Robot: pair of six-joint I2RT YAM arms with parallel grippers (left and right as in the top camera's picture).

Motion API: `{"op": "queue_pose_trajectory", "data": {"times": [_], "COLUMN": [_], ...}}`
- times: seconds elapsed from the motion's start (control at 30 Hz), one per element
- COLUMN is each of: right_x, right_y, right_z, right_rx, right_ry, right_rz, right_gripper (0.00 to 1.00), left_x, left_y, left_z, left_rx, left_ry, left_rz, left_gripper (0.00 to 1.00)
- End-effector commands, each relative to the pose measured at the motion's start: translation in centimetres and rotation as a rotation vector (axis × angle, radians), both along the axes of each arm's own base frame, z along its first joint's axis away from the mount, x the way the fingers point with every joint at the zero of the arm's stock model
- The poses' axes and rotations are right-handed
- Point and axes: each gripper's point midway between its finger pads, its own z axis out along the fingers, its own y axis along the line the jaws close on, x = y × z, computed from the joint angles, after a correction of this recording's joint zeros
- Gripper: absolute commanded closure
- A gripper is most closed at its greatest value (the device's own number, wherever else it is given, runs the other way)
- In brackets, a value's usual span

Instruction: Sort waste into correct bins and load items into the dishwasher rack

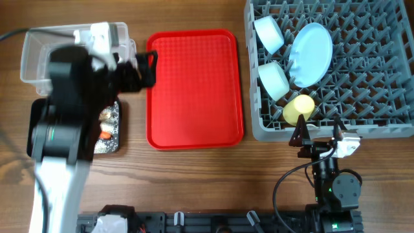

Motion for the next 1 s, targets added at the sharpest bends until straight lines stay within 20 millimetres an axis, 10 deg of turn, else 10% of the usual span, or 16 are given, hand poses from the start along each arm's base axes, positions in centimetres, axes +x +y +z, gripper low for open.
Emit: {"op": "queue_pose_trajectory", "data": {"times": [0.0, 0.43, 0.97], "right_x": [-0.1, -0.1, -0.1], "right_y": [-0.1, -0.1, -0.1], "right_z": [0.0, 0.0, 0.0], "right_rx": [0.008, 0.008, 0.008], "right_ry": [-0.011, -0.011, -0.011], "right_rz": [-0.008, -0.008, -0.008], "right_gripper": [0.0, 0.0, 0.0], "left_x": [-2.3, -7.8, -9.5], "left_y": [2.3, 6.1, 5.1], "left_z": [-1.1, -9.7, -14.9], "left_rx": [0.087, -0.008, -0.046], "left_ry": [-0.134, -0.357, -0.467], "left_rz": [0.051, 0.221, 0.193], "left_gripper": [0.0, 0.0, 0.0]}}
